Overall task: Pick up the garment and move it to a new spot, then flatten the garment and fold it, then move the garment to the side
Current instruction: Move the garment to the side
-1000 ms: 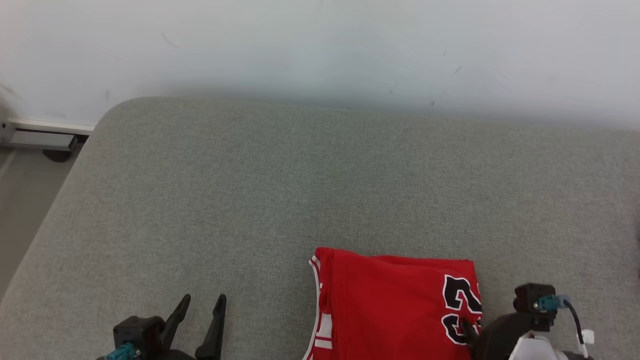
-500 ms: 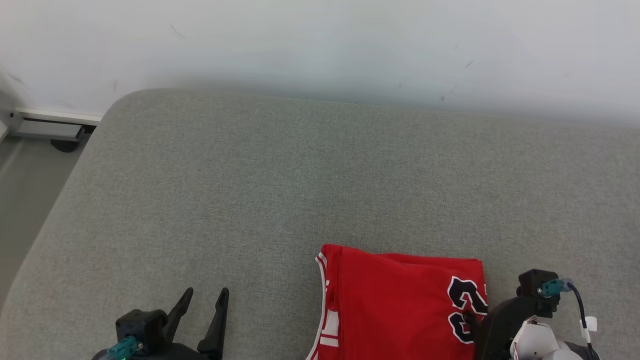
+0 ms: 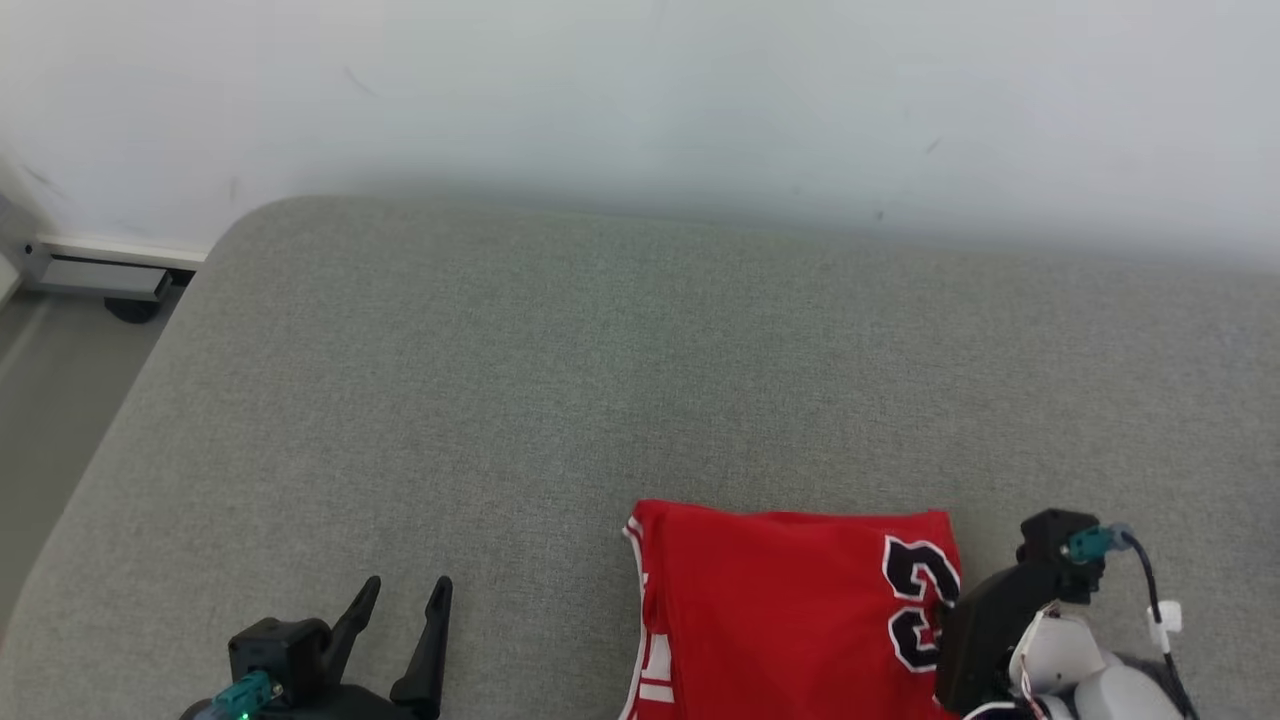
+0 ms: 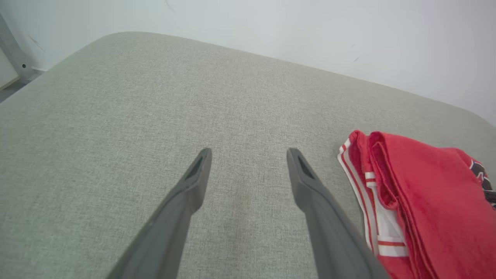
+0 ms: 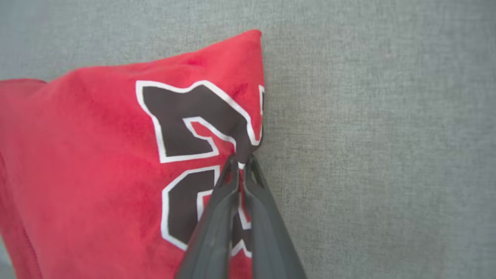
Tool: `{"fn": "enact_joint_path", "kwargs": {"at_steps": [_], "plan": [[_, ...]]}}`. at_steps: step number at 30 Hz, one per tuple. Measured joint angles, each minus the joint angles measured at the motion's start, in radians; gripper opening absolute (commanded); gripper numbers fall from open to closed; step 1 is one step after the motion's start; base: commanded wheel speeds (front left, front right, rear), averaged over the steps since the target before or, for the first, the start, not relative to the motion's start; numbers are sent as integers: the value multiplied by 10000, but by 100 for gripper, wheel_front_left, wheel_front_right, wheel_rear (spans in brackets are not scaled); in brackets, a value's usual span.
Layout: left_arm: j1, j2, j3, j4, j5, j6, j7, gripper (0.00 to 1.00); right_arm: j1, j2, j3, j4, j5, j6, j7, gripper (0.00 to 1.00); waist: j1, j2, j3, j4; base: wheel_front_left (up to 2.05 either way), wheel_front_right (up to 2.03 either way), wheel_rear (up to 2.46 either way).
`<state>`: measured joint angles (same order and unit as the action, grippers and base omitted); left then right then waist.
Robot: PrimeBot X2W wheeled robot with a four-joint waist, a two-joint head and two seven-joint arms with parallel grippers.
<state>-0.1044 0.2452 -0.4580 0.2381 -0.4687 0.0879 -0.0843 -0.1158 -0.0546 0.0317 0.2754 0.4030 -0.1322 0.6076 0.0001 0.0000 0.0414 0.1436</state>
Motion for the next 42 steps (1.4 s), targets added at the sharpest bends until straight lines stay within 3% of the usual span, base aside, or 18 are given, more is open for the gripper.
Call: {"fn": "enact_joint_path", "kwargs": {"at_steps": [8, 18, 42], "plan": [[221, -130, -77, 102, -23, 0, -17, 100, -188, -1423, -441, -1026, -190, 104, 662, 0, -1, 0, -333, -121, 0, 0, 0], [562, -98, -61, 90, -61, 0, -130, 100, -429, -2700, -1482, -1896, -562, 90, 1699, 0, -1, 0, -611, -334, 0, 0, 0], [589, 130, -27, -244, -67, 8, -125, 100, -1617, -3459, -3315, -2514, -1321, 79, 3532, 0, 0, 0, -175, -680, 0, 0, 0]]}}
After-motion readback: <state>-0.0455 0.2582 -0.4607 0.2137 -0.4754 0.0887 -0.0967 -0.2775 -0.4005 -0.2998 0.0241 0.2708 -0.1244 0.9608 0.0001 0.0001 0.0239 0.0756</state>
